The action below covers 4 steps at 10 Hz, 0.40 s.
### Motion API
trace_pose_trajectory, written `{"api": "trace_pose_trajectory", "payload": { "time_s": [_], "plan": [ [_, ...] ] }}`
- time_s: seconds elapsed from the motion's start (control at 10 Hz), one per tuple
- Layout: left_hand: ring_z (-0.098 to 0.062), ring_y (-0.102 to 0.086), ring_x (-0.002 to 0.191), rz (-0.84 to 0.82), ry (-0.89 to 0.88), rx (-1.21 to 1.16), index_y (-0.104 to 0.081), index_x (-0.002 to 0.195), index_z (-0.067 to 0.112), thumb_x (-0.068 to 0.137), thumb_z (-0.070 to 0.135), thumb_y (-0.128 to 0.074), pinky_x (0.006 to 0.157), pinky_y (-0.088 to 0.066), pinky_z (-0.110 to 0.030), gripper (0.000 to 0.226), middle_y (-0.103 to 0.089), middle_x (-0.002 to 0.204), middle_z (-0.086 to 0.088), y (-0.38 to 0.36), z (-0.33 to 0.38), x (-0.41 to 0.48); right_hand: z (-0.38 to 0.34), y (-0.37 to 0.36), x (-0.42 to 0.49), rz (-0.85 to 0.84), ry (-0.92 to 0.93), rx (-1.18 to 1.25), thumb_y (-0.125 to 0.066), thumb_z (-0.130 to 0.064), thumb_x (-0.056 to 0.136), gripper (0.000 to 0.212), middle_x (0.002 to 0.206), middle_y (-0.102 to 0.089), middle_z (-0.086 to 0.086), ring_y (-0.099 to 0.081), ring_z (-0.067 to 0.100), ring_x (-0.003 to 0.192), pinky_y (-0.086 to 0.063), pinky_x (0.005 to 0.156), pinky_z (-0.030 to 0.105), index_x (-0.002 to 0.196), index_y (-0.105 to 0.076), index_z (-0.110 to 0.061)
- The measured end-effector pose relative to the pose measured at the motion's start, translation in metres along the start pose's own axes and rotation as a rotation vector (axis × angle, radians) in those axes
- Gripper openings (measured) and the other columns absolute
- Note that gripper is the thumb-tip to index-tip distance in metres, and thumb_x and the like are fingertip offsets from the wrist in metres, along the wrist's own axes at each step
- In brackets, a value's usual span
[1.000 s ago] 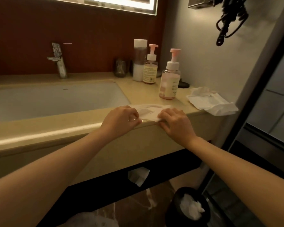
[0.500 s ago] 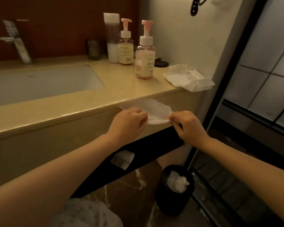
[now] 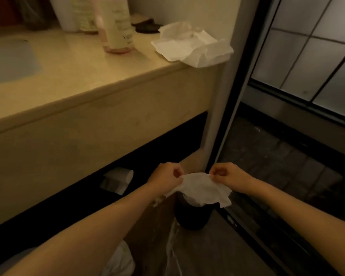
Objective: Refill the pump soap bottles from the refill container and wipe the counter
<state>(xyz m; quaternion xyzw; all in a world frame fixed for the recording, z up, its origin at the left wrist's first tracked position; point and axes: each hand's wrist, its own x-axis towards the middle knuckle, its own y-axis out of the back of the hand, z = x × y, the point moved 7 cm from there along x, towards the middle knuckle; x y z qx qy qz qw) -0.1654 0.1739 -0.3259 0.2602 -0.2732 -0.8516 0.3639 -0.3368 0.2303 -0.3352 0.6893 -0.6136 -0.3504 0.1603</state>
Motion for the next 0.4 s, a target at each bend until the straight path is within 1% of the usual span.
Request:
{"api": "trace_pose_trajectory", "payload": {
  "time_s": [0.1,0.2,0.3,0.4],
  "plan": [
    [-0.018,-0.058,0.092,0.013,0.052,-0.017,-0.061,0.096,0.015,0.089,0.014,-0.058,0.080,-0.049,-0.029,0.008,-0.061,0.094,0.000,-0.019,-0.013,0.036,0.033,0.002,0.018,0.049,-0.081,0.031,-0.054,-0.017,0.091,0.010,0.095,-0.066,0.003,-0.062,0.017,0.093,-0.047,0.080,0.021,0.092,-0.063,-0.017],
    [-0.023,-0.050,0.116,-0.003,0.183,-0.013,-0.044,0.130,0.019,0.087,0.018,-0.061,0.093,-0.046,-0.035,0.046,-0.050,0.129,-0.006,-0.031,-0.031,0.069,0.067,-0.006,0.038,0.025,-0.257,-0.011,-0.050,-0.031,0.093,0.036,0.120,-0.058,0.007,-0.054,0.024,0.114,-0.041,0.093,0.029,0.125,-0.050,-0.016],
    [-0.031,-0.042,0.126,0.068,0.256,-0.012,-0.025,0.143,0.018,0.091,0.019,-0.057,0.100,-0.041,-0.044,0.062,-0.038,0.142,-0.011,-0.024,-0.048,0.085,0.089,-0.011,0.054,0.118,-0.344,-0.060,-0.043,-0.040,0.095,0.053,0.134,-0.048,0.011,-0.049,0.026,0.119,-0.039,0.090,0.027,0.139,-0.034,-0.012],
    [-0.032,-0.039,0.128,0.101,0.235,-0.019,-0.023,0.144,0.016,0.093,0.018,-0.053,0.101,-0.040,-0.045,0.059,-0.036,0.143,-0.013,-0.008,-0.054,0.085,0.087,-0.007,0.052,0.232,-0.363,-0.032,-0.042,-0.037,0.096,0.048,0.127,-0.053,0.014,-0.052,0.027,0.113,-0.038,0.081,0.024,0.136,-0.038,-0.010]
  ]
}}
